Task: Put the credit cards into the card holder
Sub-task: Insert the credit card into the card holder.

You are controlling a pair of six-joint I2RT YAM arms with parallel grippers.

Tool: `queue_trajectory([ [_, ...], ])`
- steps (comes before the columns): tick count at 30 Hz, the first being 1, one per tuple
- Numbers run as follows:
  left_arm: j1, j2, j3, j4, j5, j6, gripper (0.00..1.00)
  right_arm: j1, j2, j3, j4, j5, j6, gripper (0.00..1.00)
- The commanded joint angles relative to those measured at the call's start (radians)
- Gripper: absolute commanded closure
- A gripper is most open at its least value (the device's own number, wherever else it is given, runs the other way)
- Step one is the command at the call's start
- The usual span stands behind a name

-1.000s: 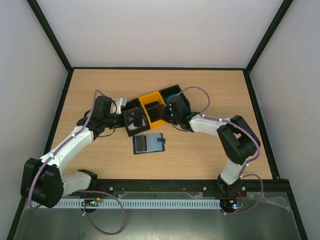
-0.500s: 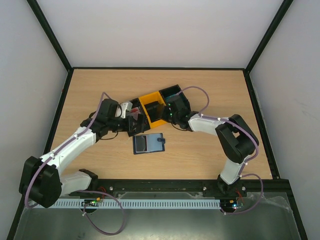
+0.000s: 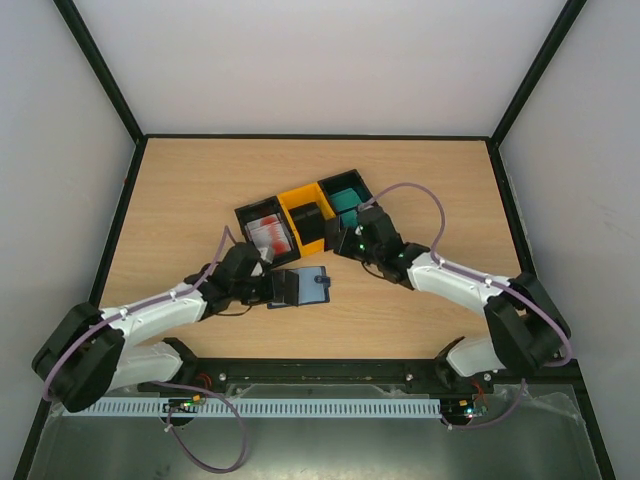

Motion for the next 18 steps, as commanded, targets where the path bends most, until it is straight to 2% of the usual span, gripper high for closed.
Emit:
queue_trajectory([
  [1,-0.026,0.003,-0.038,0.165,-0.08,-0.154,0.98,0.051,-0.038,-0.061,-0.127,0.049,-0.043,0.98],
  [5,-0.026,0.013,-0.082,0.261,-0.074,-0.213,0.98,0.103,-0.035,-0.112,-0.137,0.075,-0.014,0.98],
  [18,-0.025,0.156,-0.057,0.35,-0.056,-0.193,0.98,0.119,-0.001,-0.16,-0.097,0.031,0.0,0.98],
])
